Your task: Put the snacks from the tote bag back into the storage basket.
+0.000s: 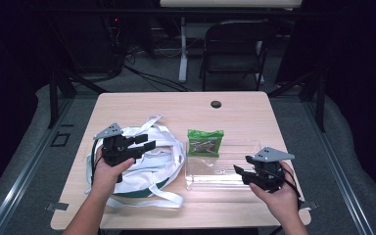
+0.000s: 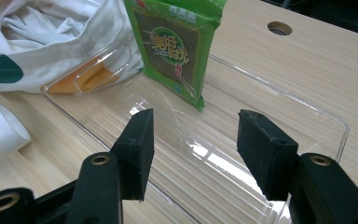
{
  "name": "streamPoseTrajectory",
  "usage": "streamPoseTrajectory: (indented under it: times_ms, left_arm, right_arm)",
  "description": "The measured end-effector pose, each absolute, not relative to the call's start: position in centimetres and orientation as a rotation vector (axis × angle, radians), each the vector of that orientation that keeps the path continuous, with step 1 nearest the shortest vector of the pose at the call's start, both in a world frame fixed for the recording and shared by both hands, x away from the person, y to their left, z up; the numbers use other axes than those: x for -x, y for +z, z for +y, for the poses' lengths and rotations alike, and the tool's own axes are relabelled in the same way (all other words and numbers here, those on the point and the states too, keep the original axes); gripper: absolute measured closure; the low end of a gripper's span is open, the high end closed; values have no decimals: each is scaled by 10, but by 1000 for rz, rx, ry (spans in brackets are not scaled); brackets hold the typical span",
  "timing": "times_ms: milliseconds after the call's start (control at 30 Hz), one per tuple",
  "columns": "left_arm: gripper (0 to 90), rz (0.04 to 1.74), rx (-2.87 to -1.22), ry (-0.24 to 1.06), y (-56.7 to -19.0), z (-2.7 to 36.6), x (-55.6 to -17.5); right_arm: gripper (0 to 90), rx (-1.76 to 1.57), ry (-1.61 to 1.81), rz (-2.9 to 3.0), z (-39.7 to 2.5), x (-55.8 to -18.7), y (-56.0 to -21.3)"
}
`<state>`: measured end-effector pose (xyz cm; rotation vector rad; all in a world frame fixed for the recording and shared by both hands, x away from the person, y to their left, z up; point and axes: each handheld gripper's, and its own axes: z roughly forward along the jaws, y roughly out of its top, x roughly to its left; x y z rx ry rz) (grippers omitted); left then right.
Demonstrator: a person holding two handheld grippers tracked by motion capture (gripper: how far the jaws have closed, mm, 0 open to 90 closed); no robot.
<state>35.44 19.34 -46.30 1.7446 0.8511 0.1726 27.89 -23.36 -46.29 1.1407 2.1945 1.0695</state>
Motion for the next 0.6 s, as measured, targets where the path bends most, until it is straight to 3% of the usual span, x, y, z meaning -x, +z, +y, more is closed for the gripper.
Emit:
streamPoseTrajectory:
  times_ms: [600]
  left_arm:
    - [484,875,-1750,180,-465,196,-356]
  right_arm:
    - [429,-1157,1045,2173,-233,-274,-499]
